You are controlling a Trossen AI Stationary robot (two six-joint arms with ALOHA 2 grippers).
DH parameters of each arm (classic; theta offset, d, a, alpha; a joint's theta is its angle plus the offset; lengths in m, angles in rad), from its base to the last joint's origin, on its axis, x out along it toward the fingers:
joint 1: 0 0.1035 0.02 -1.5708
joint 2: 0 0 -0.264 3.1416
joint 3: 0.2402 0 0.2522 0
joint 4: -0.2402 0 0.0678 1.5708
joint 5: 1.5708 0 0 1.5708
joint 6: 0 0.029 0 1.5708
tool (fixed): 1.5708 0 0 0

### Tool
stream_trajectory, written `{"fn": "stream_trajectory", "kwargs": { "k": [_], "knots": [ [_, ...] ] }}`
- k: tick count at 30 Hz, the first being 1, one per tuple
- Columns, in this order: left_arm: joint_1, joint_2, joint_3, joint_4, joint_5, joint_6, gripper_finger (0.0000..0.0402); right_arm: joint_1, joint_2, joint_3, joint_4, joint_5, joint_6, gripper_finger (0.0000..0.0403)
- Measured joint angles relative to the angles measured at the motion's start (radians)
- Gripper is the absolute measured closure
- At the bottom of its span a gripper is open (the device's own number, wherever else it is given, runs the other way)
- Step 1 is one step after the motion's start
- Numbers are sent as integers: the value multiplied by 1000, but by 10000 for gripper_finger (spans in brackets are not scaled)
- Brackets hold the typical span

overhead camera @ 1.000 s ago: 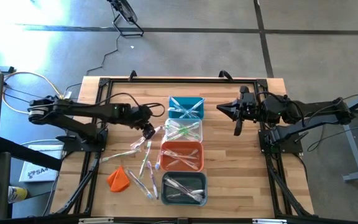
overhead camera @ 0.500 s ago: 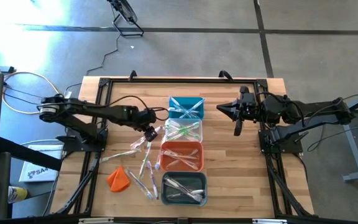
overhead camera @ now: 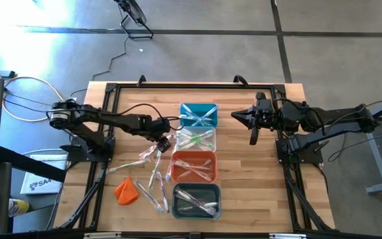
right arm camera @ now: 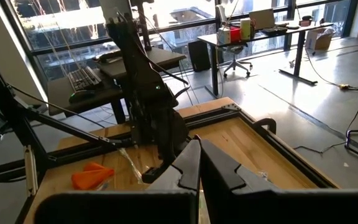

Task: Pick & Place Toothbrushes
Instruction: Put the violet toothbrush into the green bin

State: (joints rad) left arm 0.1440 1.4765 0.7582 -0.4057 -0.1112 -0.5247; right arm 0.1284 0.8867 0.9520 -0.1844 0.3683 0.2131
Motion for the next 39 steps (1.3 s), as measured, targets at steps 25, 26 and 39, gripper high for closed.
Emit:
{"fn": "stream_trajectory", "kwargs": {
  "k": [25,26,39],
  "knots": [
    [0,86,3,-4,24,-3,188,0,12,0,-18,0,3,401],
    [0,86,3,-4,24,-3,194,0,13,0,-20,0,3,401],
    [1,89,1,-18,13,-3,337,0,17,0,-19,0,3,401]
  ]
}}
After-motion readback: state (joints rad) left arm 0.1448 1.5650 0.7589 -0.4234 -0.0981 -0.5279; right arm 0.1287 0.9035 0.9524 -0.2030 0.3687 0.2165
